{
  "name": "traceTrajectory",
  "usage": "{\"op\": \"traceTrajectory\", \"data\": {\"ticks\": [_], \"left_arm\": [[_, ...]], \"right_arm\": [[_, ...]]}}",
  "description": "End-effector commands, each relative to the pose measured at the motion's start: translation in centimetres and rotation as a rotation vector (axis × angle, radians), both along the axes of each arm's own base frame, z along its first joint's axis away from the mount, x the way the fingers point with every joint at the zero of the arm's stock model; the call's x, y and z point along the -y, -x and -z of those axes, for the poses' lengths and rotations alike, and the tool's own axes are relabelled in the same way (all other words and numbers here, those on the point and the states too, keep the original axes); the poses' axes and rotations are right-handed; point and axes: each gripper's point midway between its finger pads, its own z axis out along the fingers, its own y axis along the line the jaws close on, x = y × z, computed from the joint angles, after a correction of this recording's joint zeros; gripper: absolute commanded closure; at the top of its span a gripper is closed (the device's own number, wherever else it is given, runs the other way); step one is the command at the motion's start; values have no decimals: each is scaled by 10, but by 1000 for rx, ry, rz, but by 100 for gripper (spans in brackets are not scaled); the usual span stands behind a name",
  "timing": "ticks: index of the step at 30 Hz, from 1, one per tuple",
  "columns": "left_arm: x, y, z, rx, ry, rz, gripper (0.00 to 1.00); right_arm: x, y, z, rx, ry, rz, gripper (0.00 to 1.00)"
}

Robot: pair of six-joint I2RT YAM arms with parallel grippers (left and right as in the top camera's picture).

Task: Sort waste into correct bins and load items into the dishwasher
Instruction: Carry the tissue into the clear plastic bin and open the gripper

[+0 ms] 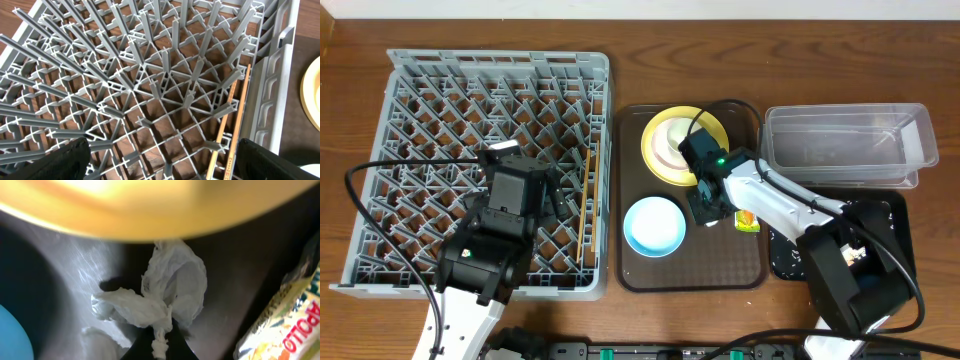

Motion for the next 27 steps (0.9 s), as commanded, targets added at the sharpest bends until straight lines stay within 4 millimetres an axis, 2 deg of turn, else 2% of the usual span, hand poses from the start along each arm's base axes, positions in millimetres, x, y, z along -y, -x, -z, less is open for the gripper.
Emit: {"op": "traceTrajectory", "data": {"ticks": [1, 5, 8, 10, 14, 17, 21, 24, 27], "left_arm": [[-3, -2, -7, 19, 0, -19, 6], [-3, -2, -7, 18, 0, -19, 6], [-3, -2, -7, 19, 0, -19, 6], [-3, -2, -7, 18, 0, -19, 6], [-3, -2, -7, 18, 0, -19, 6], [-3, -2, -7, 18, 0, -19, 6], [-3, -2, -7, 18, 0, -19, 6], [-3, -2, -7, 18, 0, -19, 6], [-3, -2, -7, 19, 0, -19, 6]], "right_arm": [[-2, -6, -24, 41, -19, -15, 99], [8, -28, -73, 175, -52, 26, 99], [34, -51, -109, 317, -50, 114, 99], [61, -63, -127, 388, -33, 201, 99], [114, -76, -136, 430, 6, 343, 99], [151, -82, -130, 422, 30, 443, 99], [185, -85, -118, 396, 56, 532, 99], [198, -87, -111, 381, 63, 552, 80], [200, -93, -112, 396, 55, 501, 44]]}}
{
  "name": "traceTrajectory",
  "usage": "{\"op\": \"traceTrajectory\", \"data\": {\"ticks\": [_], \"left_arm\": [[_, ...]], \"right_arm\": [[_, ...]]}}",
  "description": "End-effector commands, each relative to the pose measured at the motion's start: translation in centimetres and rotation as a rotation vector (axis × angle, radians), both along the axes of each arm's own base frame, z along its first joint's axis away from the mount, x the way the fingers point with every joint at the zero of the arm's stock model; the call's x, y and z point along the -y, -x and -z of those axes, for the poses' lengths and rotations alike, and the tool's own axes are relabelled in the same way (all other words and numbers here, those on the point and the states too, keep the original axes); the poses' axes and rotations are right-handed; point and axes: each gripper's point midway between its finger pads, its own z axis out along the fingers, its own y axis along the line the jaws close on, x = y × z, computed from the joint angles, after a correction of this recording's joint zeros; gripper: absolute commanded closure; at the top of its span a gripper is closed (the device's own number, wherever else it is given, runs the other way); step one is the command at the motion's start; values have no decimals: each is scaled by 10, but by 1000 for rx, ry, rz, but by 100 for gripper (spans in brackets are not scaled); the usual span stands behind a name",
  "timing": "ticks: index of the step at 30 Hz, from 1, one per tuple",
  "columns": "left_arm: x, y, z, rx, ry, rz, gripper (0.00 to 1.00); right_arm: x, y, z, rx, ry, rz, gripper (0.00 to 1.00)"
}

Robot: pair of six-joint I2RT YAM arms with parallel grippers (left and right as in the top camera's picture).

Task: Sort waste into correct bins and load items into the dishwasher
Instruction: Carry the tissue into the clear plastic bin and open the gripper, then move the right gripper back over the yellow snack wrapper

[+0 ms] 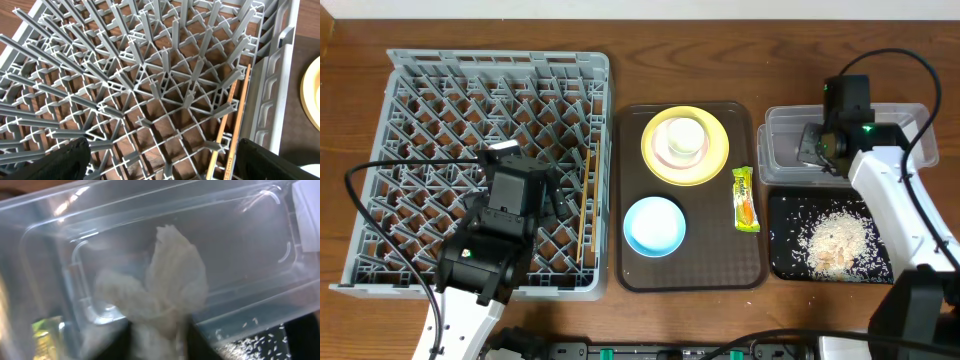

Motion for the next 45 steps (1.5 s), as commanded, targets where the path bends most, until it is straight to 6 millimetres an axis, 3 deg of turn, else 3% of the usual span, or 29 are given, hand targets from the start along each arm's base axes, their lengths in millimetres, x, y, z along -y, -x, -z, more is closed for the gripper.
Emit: {"op": "traceTrajectory", "data": {"ticks": [1, 3, 6, 9, 15, 20, 26, 28, 35, 45], "left_arm": [[-3, -2, -7, 19, 0, -19, 6], [-3, -2, -7, 19, 0, -19, 6], [-3, -2, -7, 19, 0, -19, 6], [-3, -2, -7, 19, 0, -19, 6], [-3, -2, -7, 19, 0, -19, 6], [-3, -2, -7, 19, 0, -19, 6], [-3, -2, -7, 19, 0, -19, 6], [-3, -2, -7, 19, 0, -19, 6], [-3, -2, -7, 19, 0, -19, 6], [-3, -2, -7, 19, 0, -19, 6]], "right_arm": [[3, -5, -2, 9, 23, -61, 37], [3, -9, -6, 25, 34, -82, 27], [-2, -9, -19, 54, 14, -94, 27], [-28, -3, -42, 98, -112, -138, 27], [-85, 36, -90, 136, -223, -298, 35], [-132, 75, -100, 91, -232, -456, 43], [-182, 105, -77, -12, -219, -627, 55], [-189, 108, -64, -43, -198, -627, 54], [-175, 104, -10, -165, -41, -482, 53], [-167, 101, 43, -322, 63, -455, 46]]}}
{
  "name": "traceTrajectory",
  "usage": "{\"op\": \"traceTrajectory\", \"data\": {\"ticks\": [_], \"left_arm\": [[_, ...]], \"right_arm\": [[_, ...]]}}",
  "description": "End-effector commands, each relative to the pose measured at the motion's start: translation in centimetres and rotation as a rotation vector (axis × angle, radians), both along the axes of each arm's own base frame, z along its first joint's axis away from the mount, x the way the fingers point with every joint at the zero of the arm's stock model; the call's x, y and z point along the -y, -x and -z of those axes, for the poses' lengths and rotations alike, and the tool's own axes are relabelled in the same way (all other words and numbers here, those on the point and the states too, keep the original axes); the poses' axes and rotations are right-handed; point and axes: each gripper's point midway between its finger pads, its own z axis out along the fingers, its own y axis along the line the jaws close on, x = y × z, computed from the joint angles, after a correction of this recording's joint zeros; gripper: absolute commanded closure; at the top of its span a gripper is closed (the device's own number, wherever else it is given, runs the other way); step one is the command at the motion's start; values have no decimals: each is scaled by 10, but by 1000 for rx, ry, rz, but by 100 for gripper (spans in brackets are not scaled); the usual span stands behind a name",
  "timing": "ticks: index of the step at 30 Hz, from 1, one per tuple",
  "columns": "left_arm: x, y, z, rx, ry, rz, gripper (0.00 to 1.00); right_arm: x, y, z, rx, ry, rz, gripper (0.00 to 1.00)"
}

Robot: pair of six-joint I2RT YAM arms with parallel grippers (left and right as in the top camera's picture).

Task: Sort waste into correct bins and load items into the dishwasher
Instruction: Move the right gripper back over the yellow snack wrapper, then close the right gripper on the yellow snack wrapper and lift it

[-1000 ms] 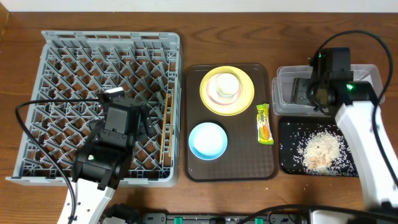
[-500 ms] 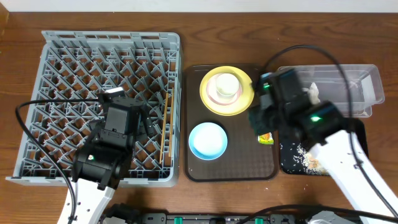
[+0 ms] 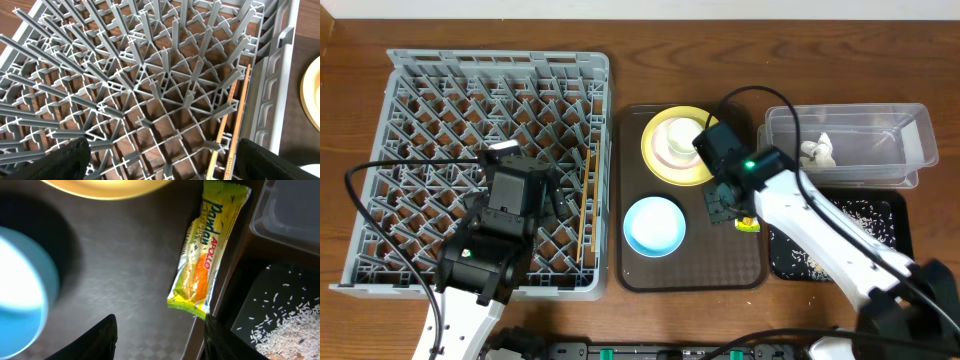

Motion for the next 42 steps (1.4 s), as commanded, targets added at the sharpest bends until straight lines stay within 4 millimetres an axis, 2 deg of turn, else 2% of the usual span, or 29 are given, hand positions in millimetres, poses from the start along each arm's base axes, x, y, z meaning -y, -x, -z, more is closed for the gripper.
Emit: {"op": "traceTrajectory", "data": {"ticks": [1, 6, 12, 17, 26, 33, 35, 37, 38, 39, 40, 42], "left_arm": [[-3, -2, -7, 19, 0, -19, 6], [-3, -2, -7, 19, 0, -19, 6], [-3, -2, -7, 19, 0, -19, 6], [-3, -2, -7, 19, 0, -19, 6], [-3, -2, -7, 19, 0, -19, 6], [-3, -2, -7, 19, 0, -19, 6], [-3, -2, -7, 19, 0, -19, 6], [-3, -2, -7, 19, 0, -19, 6], [-3, -2, -7, 19, 0, -19, 6], [-3, -2, -7, 19, 0, -19, 6], [-3, -2, -7, 19, 0, -19, 6], [-3, -2, -7, 19, 0, -19, 6]], "right_arm": [[10, -2, 13, -6, 80, 31, 46], [23, -5, 32, -23, 186, 59, 46], [28, -4, 52, -63, 232, 79, 46], [38, -4, 63, -67, 304, 117, 47], [37, -7, 70, -52, 296, 140, 47], [39, -3, 87, -26, 276, 166, 51], [41, 0, 90, -32, 282, 167, 56], [42, 2, 91, -38, 282, 166, 72], [41, 2, 91, -39, 280, 166, 87], [41, 2, 91, -43, 276, 167, 95], [40, 3, 91, -45, 274, 167, 99], [40, 3, 91, -49, 274, 166, 99]]}}
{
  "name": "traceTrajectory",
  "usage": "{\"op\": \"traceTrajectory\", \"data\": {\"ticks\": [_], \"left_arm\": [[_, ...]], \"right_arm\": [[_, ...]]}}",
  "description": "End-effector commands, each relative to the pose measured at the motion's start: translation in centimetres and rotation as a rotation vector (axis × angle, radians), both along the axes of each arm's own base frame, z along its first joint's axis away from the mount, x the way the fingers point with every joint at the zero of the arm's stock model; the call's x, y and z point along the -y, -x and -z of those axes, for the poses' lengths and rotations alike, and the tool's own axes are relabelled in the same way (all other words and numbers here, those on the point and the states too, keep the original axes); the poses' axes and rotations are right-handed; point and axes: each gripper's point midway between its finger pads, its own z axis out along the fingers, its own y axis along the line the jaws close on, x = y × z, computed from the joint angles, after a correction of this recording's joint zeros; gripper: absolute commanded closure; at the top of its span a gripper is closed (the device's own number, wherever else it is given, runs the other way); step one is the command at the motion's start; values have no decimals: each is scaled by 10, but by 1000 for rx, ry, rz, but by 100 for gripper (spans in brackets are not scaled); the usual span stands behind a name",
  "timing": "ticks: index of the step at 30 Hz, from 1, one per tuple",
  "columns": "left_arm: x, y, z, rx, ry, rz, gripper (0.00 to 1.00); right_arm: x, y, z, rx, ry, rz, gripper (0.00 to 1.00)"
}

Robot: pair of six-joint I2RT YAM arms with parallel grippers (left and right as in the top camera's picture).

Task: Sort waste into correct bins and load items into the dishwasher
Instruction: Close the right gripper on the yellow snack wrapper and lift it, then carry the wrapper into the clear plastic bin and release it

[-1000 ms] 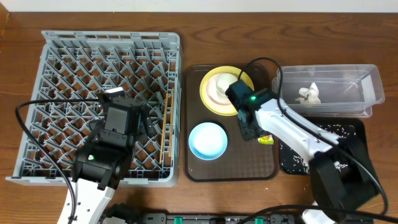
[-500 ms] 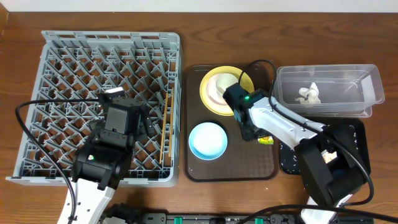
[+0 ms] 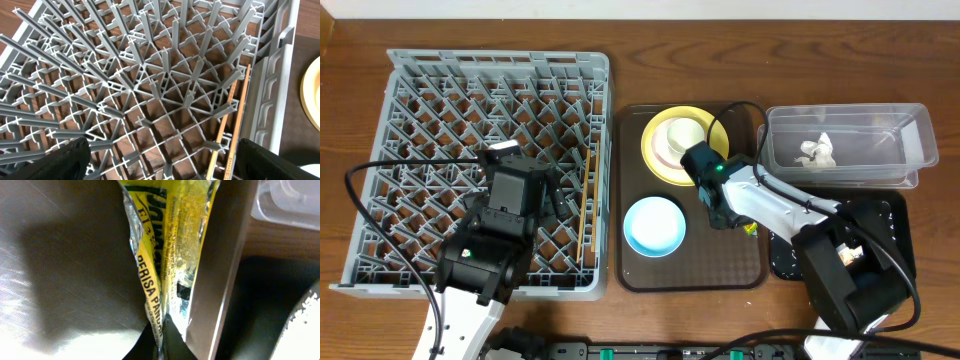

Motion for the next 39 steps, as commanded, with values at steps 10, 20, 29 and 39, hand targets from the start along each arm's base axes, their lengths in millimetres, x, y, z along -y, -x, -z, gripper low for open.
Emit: {"op": "traceTrajectory", "data": {"ticks": [10, 20, 29, 39], "left_arm": [[-3, -2, -7, 19, 0, -19, 6], [-3, -2, -7, 19, 0, -19, 6], [-3, -2, -7, 19, 0, -19, 6], [-3, -2, -7, 19, 0, -19, 6]], "right_arm": [[-10, -11, -58, 108, -78, -33, 99], [55, -64, -157, 523, -135, 155, 99], [166, -86, -145, 564, -166, 467, 99], [215, -92, -112, 517, -182, 554, 22]]}}
